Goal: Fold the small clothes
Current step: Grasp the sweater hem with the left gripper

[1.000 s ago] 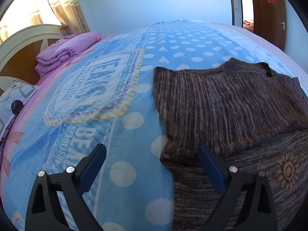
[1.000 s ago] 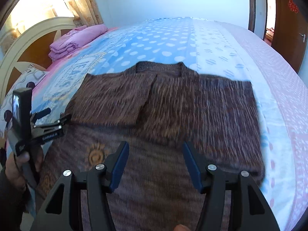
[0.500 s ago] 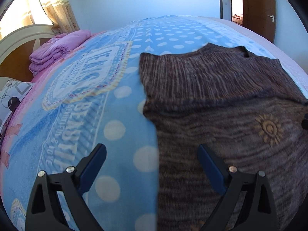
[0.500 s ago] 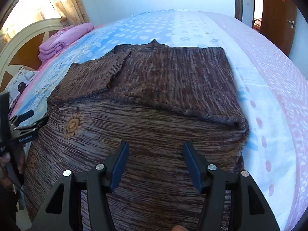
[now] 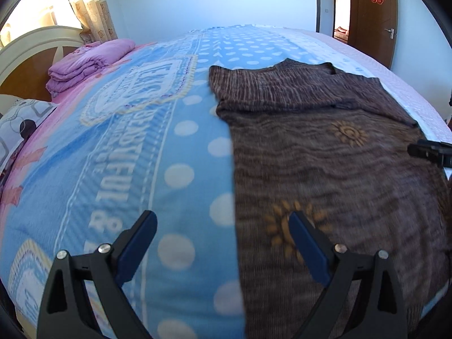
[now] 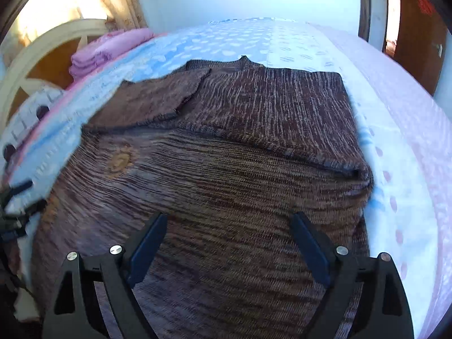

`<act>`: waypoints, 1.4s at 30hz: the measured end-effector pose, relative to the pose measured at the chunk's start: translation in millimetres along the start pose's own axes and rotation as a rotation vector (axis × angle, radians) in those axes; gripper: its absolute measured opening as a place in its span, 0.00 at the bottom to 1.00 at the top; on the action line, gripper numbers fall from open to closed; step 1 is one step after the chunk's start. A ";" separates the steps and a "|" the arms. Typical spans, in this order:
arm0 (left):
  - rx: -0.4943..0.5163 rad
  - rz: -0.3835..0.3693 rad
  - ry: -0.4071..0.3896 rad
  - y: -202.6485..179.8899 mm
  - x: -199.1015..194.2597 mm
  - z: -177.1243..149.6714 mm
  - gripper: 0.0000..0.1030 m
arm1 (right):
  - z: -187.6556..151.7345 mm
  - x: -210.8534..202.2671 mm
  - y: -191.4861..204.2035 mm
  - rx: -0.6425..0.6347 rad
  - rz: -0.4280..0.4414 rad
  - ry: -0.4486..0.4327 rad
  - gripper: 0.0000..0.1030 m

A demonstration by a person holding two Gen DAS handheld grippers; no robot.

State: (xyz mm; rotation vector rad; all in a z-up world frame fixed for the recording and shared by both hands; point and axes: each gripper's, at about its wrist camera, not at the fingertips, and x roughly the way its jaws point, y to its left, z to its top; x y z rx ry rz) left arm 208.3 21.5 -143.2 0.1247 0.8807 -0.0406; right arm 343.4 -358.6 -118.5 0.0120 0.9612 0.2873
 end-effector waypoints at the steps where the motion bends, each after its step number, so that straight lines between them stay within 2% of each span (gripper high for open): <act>1: -0.001 -0.004 0.004 0.6 -1.8 -2.6 0.94 | -1.0 -4.7 -1.1 0.020 0.017 -0.002 0.87; 7: 0.010 -0.016 0.024 0.8 -13.1 -20.5 0.94 | -15.5 -37.1 3.8 -0.013 -0.020 -0.017 0.87; 11: 0.011 -0.041 0.040 1.2 -22.2 -33.6 0.89 | -35.1 -58.7 3.0 -0.005 -0.011 -0.018 0.87; 22: 0.053 -0.082 0.044 -5.5 -54.6 -65.5 0.88 | -94.1 -102.4 -9.2 0.041 -0.038 -0.002 0.87; 26: 0.042 -0.111 0.071 -7.7 -57.7 -76.0 0.78 | -113.4 -111.2 -11.9 0.060 -0.037 0.005 0.87; 30: 0.017 -0.170 0.123 -9.9 -56.7 -88.9 0.59 | -132.5 -114.5 -14.0 0.079 -0.032 0.019 0.87; 32: -0.010 -0.206 0.150 -9.2 -56.1 -96.0 0.53 | -141.6 -115.9 -14.2 0.086 -0.034 0.025 0.87; 36: -0.020 -0.221 0.157 -12.6 -58.8 -105.8 0.53 | -159.1 -119.8 -15.9 0.105 -0.029 0.031 0.87; 40: -0.076 -0.287 0.168 -4.0 -62.0 -107.7 0.52 | -171.3 -121.6 -17.4 0.115 -0.028 0.039 0.87; 42: -0.118 -0.288 0.161 7.6 -64.2 -105.8 0.48 | -176.5 -122.8 -21.5 0.135 -0.023 0.039 0.87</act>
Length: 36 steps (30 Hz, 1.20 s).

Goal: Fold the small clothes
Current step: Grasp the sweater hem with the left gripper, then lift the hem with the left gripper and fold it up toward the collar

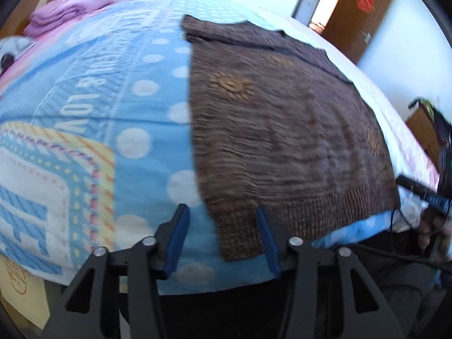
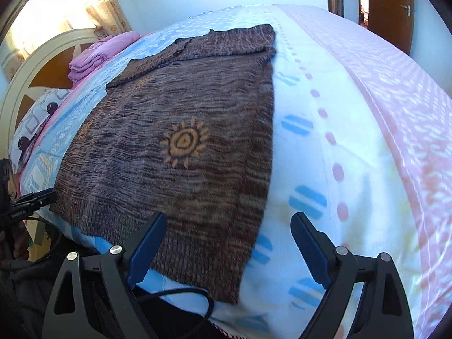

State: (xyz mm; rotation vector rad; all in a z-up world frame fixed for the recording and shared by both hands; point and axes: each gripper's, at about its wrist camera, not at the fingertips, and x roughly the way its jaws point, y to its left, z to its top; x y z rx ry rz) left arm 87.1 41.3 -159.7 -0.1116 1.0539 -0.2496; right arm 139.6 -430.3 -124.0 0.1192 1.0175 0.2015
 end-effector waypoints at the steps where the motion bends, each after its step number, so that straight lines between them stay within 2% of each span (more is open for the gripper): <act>1: -0.022 0.012 -0.016 6.5 -3.8 2.1 0.48 | -2.0 -0.8 -3.7 0.013 0.001 -0.003 0.87; 4: -0.031 0.047 -0.028 13.9 -7.3 4.3 0.47 | -5.9 -1.7 -12.2 0.041 0.007 -0.009 0.86; 6: -0.016 0.043 -0.015 10.5 -2.9 2.5 0.36 | -7.5 -1.5 -13.6 0.046 0.021 -0.004 0.78; 7: 0.010 0.048 0.001 3.3 1.9 -0.1 0.33 | -8.7 -1.0 -12.4 0.042 0.032 0.002 0.75; 9: 0.061 0.075 -0.004 -8.5 7.1 -1.8 0.31 | -10.0 -1.8 -8.8 0.024 0.035 0.002 0.72; 11: 0.112 0.098 -0.011 -21.4 11.8 -4.7 0.30 | -12.4 -1.9 -2.9 0.004 0.051 0.012 0.64; 14: 0.136 0.120 -0.015 -29.8 19.3 -8.5 0.29 | -16.6 -0.5 6.2 -0.026 0.069 0.029 0.63; 16: 0.134 0.101 -0.019 -27.8 17.5 -8.7 0.25 | -19.9 1.1 12.6 -0.060 0.055 0.034 0.63; 17: 0.125 0.082 -0.014 -26.2 16.5 -8.7 0.14 | -20.9 1.8 14.9 -0.075 0.048 0.036 0.63; 18: 0.113 0.053 -0.010 -24.0 14.7 -8.6 0.08 | -22.4 1.8 16.7 -0.085 0.043 0.037 0.63; 20: 0.101 0.035 -0.021 -22.3 9.9 -7.4 0.07 | -24.3 0.6 18.3 -0.091 0.048 0.042 0.60; 21: 0.099 0.034 -0.028 -20.4 5.9 -5.9 0.07 | -26.2 -0.5 20.1 -0.105 0.049 0.044 0.47; 22: 0.091 0.028 -0.046 -13.8 -3.9 -4.8 0.07 | -27.7 -1.2 21.0 -0.117 0.043 0.044 0.26; 23: 0.078 0.019 -0.063 -9.4 -11.0 -1.8 0.07 | -28.9 -2.9 19.8 -0.117 0.042 0.041 0.16; 24: 0.067 0.010 -0.082 -5.5 -19.3 1.1 0.07 | -28.9 -5.2 15.8 -0.097 0.065 0.039 0.11; 28: 0.064 -0.001 -0.157 5.1 -44.4 8.1 0.07 | -24.4 -28.5 -1.0 -0.037 0.097 -0.040 0.09; 30: 0.072 -0.003 -0.130 4.3 -37.2 5.7 0.07 | -23.3 -32.4 -4.4 -0.031 0.109 -0.041 0.09; 32: 0.080 0.007 -0.083 3.1 -22.5 0.4 0.07 | -26.1 -25.6 -3.7 -0.030 0.120 -0.004 0.10; 35: 0.084 0.030 -0.014 0.0 2.5 -2.7 0.07 | -31.4 -13.3 -7.3 0.000 0.110 0.044 0.23; 36: 0.081 0.031 -0.006 0.7 4.5 -5.1 0.07 | -33.1 -11.4 -11.4 0.017 0.109 0.055 0.32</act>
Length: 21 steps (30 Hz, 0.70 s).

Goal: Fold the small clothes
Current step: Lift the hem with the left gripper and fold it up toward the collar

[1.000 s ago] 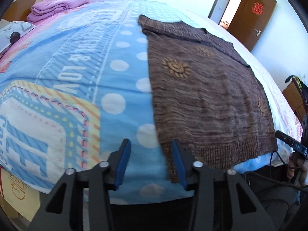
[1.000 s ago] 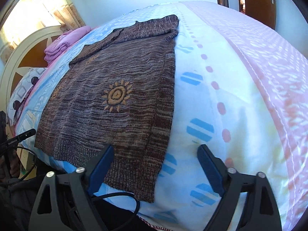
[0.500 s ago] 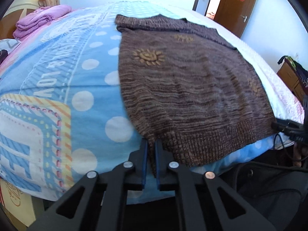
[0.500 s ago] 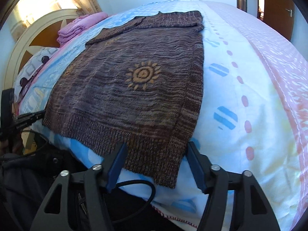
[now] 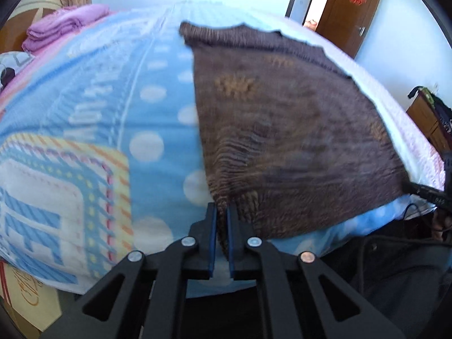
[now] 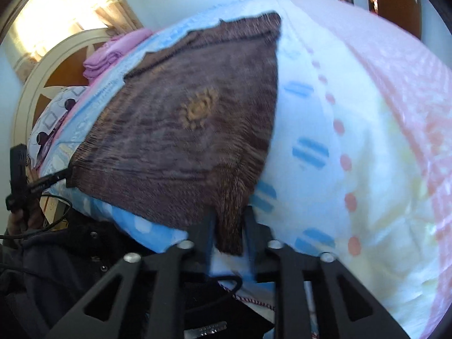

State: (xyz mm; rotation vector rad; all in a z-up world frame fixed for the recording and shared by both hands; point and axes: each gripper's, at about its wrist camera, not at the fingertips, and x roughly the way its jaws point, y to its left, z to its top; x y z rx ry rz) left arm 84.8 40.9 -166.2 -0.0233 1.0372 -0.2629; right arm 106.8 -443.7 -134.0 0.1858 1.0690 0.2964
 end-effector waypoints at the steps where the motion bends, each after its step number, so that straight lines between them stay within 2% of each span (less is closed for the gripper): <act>1: -0.005 -0.004 -0.001 1.1 1.3 -0.6 0.07 | -1.0 -0.8 -2.6 0.020 0.004 -0.004 0.35; 3: -0.005 -0.008 -0.008 1.0 0.2 -1.1 0.07 | -2.8 -0.1 -4.2 0.040 0.033 0.001 0.35; 6: -0.015 -0.019 -0.014 1.4 2.8 -0.2 0.07 | -6.2 4.8 2.8 0.004 0.015 -0.002 0.35; 7: -0.021 -0.022 -0.020 2.7 1.2 0.5 0.07 | -6.5 4.7 2.9 0.001 0.014 -0.001 0.30; 9: -0.030 -0.020 -0.054 5.7 -7.1 3.0 0.07 | -4.4 -0.4 0.2 0.014 0.052 -0.014 0.06; 14: -0.067 -0.069 -0.149 16.4 -39.2 12.7 0.07 | 4.7 -43.6 -10.2 0.053 0.176 -0.165 0.06; 17: -0.079 -0.109 -0.168 14.8 -47.6 18.1 0.07 | 10.3 -70.8 -11.6 0.055 0.173 -0.253 0.06; 21: -0.066 -0.120 -0.192 10.7 -52.9 29.3 0.07 | 17.3 -81.5 -8.9 0.061 0.171 -0.296 0.06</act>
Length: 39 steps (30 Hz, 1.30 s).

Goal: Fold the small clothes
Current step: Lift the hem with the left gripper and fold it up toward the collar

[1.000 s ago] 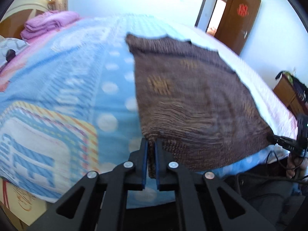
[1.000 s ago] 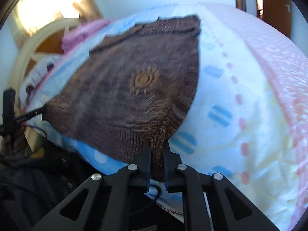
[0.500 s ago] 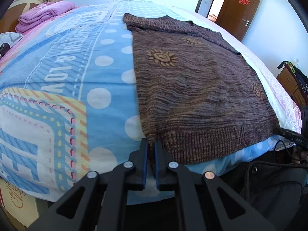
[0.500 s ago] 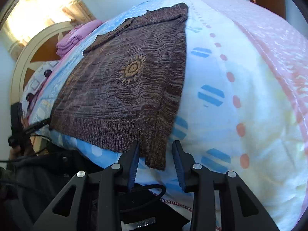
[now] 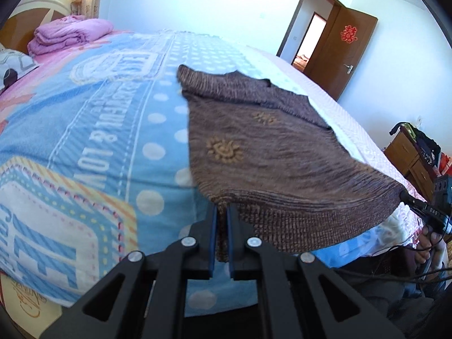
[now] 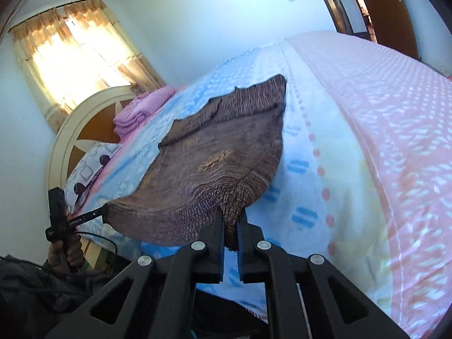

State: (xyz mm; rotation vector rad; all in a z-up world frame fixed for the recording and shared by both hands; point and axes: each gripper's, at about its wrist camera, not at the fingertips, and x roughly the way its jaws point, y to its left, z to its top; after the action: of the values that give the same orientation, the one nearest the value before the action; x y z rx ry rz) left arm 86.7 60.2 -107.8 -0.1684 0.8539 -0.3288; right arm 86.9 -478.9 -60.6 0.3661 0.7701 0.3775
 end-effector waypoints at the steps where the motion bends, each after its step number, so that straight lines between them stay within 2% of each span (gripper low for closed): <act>1: -0.002 -0.001 -0.005 -1.7 1.3 4.9 0.07 | 2.6 1.4 1.3 0.000 -0.004 -0.005 0.06; 6: -0.023 -0.029 -0.050 0.9 7.2 37.4 0.07 | 25.9 5.8 5.1 -0.019 -0.024 -0.047 0.06; 9: -0.028 -0.024 -0.077 2.5 13.0 58.2 0.07 | 53.1 14.5 10.1 -0.040 -0.037 -0.093 0.06; 19: -0.085 -0.024 -0.125 20.2 43.3 120.0 0.07 | 125.1 50.7 12.5 -0.073 -0.057 -0.151 0.06; 31: -0.097 -0.018 -0.156 21.1 61.3 162.2 0.07 | 161.0 74.5 11.7 -0.092 -0.077 -0.150 0.06; 39: -0.086 0.008 -0.189 19.6 77.0 207.2 0.07 | 194.8 93.3 12.2 -0.114 -0.102 -0.175 0.06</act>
State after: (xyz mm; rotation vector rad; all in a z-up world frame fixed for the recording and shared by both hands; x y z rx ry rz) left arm 295.7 54.6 -33.7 -0.2712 0.6817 -0.2642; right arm 287.6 -460.8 18.0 0.2481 0.5914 0.2879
